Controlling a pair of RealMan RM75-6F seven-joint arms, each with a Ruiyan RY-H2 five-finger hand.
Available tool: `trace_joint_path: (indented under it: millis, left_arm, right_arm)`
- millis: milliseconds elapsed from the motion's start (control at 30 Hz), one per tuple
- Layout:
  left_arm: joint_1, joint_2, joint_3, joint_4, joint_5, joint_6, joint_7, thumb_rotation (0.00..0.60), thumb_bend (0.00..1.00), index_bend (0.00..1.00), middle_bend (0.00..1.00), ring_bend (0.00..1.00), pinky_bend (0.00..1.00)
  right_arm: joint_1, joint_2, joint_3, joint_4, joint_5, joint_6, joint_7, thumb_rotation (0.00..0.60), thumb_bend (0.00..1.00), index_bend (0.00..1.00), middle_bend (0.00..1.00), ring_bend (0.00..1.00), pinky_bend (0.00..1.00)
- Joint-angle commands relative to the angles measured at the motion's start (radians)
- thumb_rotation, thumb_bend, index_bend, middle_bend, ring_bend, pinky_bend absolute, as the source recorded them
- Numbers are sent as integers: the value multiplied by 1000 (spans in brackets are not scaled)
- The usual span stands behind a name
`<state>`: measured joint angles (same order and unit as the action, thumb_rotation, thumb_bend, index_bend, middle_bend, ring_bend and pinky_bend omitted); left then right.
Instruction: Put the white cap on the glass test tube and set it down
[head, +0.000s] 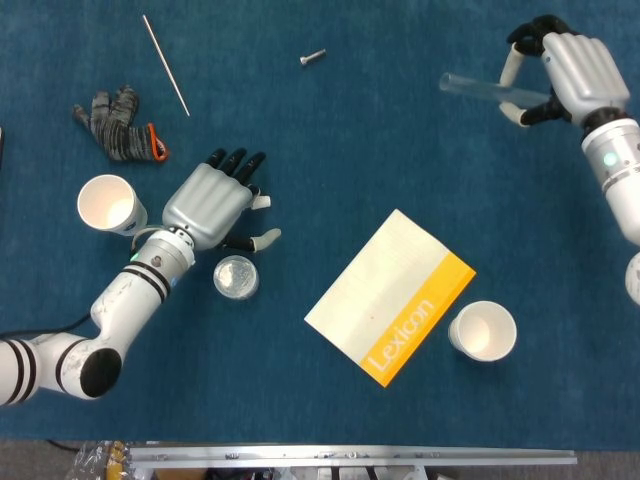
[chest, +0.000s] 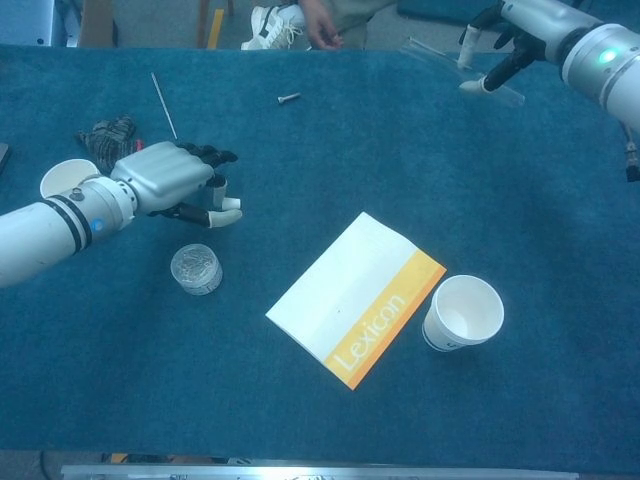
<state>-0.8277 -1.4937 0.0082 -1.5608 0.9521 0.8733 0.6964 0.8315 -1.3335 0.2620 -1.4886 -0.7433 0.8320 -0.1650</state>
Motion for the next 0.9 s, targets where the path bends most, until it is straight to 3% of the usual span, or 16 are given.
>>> trace_joint_path:
  millis: [33,900]
  left_arm:
    - [-5,-2,1,-6,-6,6,10,0,218,291,0,0,0]
    - [-58,-14,-2,-54,-66,39,93,0,218,291,0,0,0]
  right_arm:
    - [-3,4,0,-3,-1,1,1,600,251,655,277,116,230]
    - [-29,34,4,-14,-23,6,34,600,251,655,277,116,230]
